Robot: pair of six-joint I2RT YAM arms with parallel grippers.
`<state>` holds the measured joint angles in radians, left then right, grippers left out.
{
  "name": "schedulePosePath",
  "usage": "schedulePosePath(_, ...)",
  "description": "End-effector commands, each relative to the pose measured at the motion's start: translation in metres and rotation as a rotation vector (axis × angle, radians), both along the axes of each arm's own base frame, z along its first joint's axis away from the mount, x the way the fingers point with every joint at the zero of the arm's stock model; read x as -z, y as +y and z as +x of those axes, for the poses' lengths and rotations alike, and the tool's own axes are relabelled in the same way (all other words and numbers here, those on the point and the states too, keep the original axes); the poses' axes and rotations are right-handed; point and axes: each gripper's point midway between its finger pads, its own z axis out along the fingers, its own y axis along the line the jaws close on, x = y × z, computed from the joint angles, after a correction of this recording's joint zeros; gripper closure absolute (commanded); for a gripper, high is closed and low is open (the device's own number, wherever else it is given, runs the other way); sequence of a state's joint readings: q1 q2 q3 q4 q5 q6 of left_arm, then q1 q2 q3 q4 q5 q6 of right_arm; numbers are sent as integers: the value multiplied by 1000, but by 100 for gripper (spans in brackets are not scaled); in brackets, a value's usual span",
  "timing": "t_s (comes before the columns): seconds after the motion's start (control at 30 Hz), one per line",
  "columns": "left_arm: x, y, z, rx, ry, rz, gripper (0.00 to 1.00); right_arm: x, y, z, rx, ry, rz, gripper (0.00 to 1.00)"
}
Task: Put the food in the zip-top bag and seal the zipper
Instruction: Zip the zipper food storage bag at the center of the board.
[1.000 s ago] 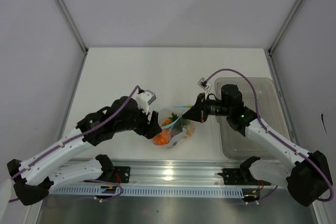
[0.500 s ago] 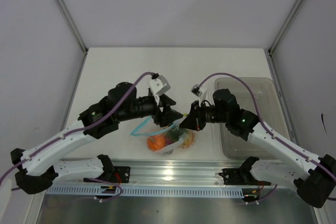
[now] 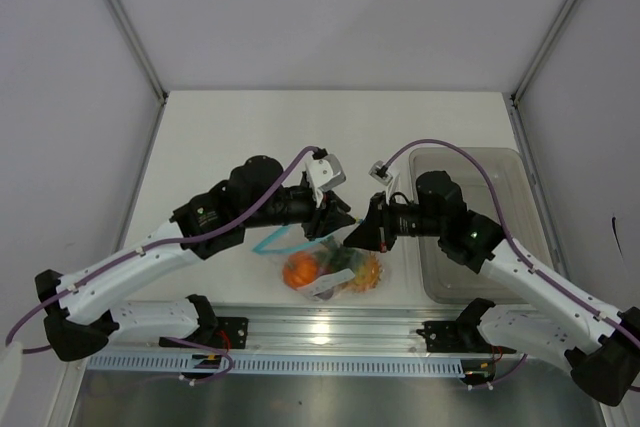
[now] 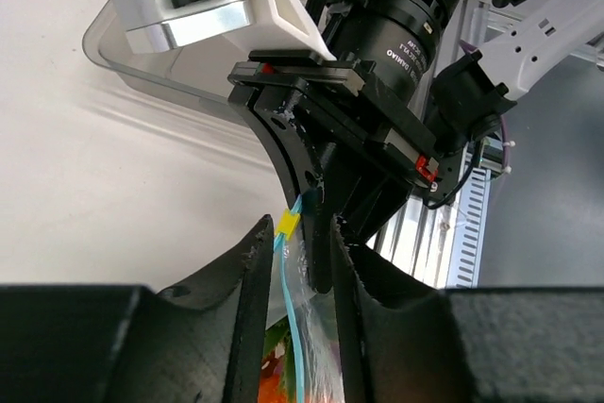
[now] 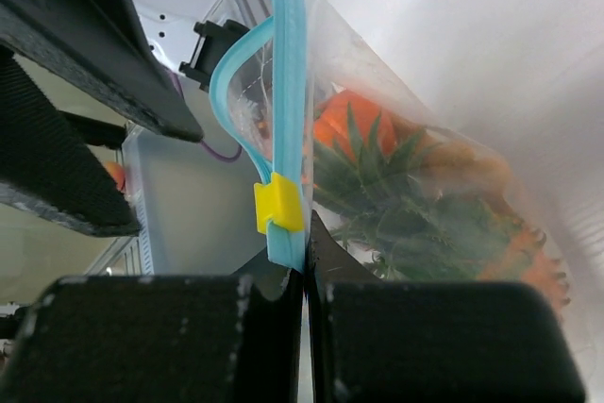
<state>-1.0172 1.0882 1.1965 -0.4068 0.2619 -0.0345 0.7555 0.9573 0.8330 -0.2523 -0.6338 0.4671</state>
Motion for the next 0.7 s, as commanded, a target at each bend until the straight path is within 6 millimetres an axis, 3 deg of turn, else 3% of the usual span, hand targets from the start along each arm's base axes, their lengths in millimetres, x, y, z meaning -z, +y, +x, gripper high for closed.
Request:
schedulePosePath(0.0,-10,-8,-2,51,-36,-26,67,-31,3,-7,-43,-57,92,100)
schedulePosePath(0.43,13,-17,-4,106,0,38,76,-28,2,-14,-67,-57,115,100)
schedulePosePath(0.6,19,-16,-6,117,14,45,87,-27,1,-14,-63,-62,115,100)
schedulePosePath(0.67,20,-15,-6,116,22,52,99,-26,1,-13,-62,-63,112,100)
